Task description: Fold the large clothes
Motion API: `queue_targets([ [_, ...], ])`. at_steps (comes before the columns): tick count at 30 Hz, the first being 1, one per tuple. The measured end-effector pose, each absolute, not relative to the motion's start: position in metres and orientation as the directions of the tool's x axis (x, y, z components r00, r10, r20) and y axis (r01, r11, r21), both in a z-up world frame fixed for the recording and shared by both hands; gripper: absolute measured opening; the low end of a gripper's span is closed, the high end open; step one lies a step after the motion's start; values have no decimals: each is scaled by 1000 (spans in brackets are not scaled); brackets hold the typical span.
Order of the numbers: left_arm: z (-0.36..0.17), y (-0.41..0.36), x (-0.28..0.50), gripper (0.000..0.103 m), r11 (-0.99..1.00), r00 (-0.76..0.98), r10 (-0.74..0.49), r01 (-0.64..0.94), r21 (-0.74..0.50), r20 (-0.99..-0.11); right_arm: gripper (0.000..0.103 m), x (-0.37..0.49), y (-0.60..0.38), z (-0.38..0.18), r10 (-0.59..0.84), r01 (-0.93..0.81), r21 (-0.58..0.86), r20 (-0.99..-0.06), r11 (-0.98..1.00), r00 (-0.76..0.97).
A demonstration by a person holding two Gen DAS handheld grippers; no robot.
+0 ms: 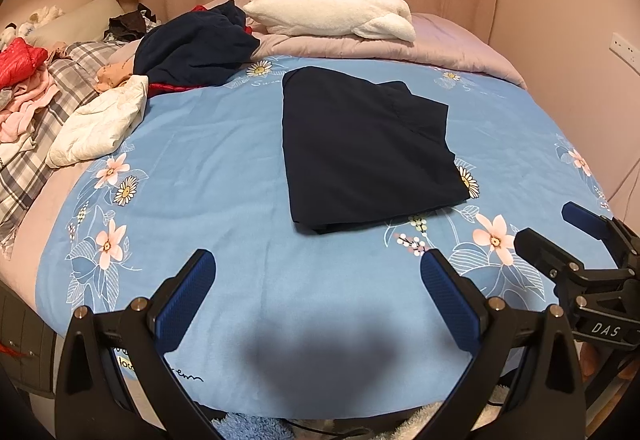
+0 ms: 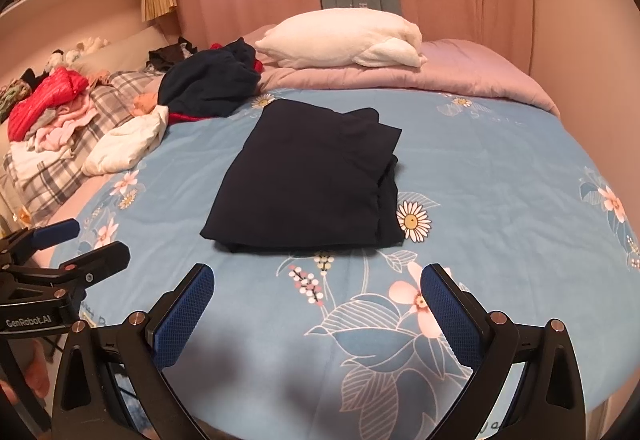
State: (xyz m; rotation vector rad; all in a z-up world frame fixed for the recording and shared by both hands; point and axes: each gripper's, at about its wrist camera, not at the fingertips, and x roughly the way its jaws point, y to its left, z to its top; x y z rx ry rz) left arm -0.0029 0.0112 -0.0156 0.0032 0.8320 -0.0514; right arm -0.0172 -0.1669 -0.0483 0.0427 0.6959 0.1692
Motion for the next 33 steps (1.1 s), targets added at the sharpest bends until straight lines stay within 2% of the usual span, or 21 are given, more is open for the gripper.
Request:
queue_targets([
  [33, -20, 1, -4, 103, 998, 667, -53, 59, -18, -743, 102, -19, -167, -53, 172, -144, 97, -640, 985, 749],
])
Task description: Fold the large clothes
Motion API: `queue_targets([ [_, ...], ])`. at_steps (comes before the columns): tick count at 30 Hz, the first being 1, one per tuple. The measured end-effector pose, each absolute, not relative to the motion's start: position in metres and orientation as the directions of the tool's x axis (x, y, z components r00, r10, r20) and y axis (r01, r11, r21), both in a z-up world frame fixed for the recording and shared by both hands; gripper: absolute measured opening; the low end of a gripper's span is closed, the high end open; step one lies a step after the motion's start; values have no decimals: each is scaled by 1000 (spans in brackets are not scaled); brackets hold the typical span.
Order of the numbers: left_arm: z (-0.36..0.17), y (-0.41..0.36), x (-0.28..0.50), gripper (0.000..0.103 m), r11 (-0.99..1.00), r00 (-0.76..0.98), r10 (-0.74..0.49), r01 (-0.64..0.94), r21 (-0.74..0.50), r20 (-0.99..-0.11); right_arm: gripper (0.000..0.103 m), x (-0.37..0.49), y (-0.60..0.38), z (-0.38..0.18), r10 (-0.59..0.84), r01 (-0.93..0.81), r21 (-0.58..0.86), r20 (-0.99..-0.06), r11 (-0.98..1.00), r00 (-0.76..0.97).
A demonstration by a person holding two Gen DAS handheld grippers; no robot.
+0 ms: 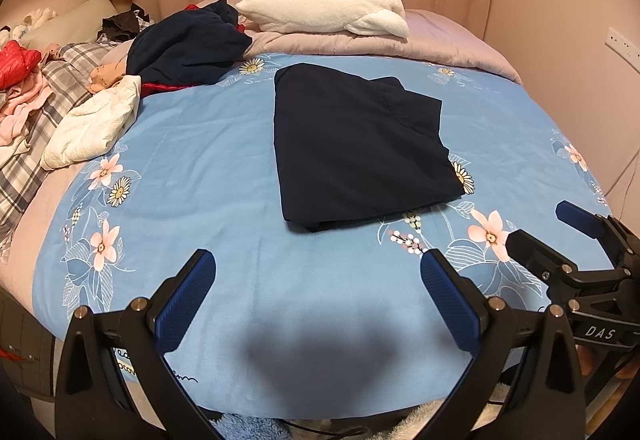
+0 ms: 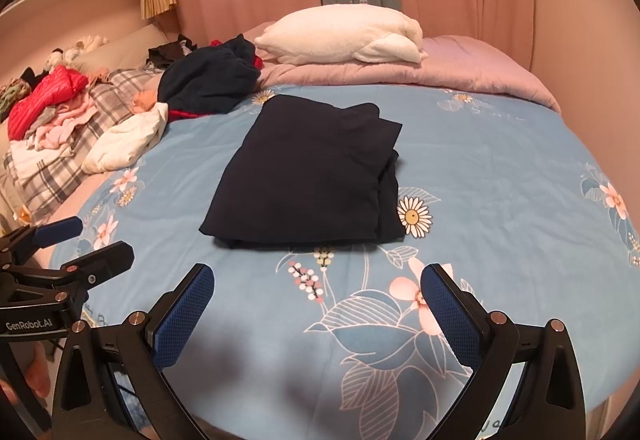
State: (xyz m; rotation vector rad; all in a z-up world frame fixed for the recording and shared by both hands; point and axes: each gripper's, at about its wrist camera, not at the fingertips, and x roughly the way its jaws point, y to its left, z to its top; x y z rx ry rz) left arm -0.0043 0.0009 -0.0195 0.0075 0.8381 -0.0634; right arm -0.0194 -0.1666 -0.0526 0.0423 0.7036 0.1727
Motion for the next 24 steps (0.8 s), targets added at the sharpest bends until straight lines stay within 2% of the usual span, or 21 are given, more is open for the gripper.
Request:
queue_targets([
  [24, -22, 1, -3, 103, 998, 667, -48, 57, -13, -744, 102, -19, -167, -56, 174, -147, 97, -643, 984, 746],
])
